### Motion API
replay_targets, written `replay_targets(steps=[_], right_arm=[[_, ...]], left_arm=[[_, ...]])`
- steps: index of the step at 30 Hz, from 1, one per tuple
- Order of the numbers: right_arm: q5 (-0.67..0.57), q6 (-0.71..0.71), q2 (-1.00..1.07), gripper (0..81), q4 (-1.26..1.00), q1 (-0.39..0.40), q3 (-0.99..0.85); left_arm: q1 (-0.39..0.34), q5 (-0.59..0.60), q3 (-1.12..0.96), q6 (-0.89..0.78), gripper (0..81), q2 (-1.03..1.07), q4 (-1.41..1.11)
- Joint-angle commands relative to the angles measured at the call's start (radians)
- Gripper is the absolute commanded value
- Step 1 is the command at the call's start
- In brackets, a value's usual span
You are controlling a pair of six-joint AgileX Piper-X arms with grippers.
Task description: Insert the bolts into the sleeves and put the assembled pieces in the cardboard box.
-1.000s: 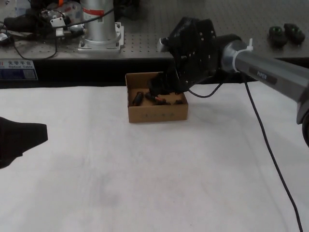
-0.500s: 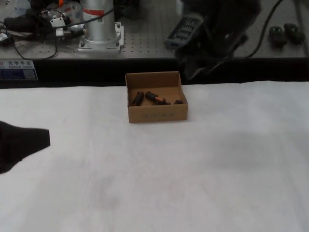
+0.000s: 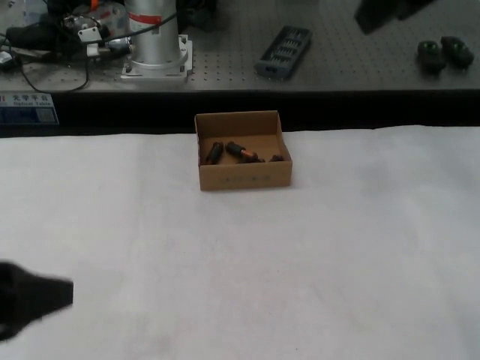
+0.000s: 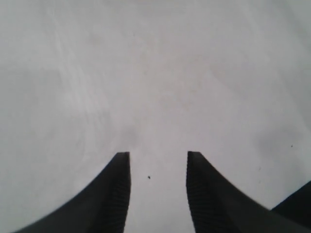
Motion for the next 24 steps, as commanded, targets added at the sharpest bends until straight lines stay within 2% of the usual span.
replay_targets(steps=[1,8,14,19,22,24], right_arm=[[0.007,0.012,-0.168,35.6,-0.003,0.024,0.194],[0.02,0.161,-0.55,35.6,-0.186,0.074,0.682],[0.044,0.37,-0.896,35.6,-0.466,0.095,1.098],[0.203,0.505,-1.125,35.6,-0.651,0.094,1.403],[0.316,0.58,-1.234,35.6,-0.674,0.094,1.567],[0.338,0.628,-1.283,35.6,-0.674,0.094,1.656]], left_arm=[[0.002,-0.009,0.122,0.024,28.1,-0.008,0.016],[0.002,0.001,0.292,0.016,28.1,-0.008,-0.021],[0.002,0.003,0.398,-0.036,28.1,-0.008,-0.161],[0.002,0.001,0.453,-0.058,28.1,-0.008,-0.298],[0.002,-0.004,0.491,-0.122,28.1,-0.008,-0.324],[0.002,-0.007,0.523,-0.173,28.1,-0.008,-0.325]])
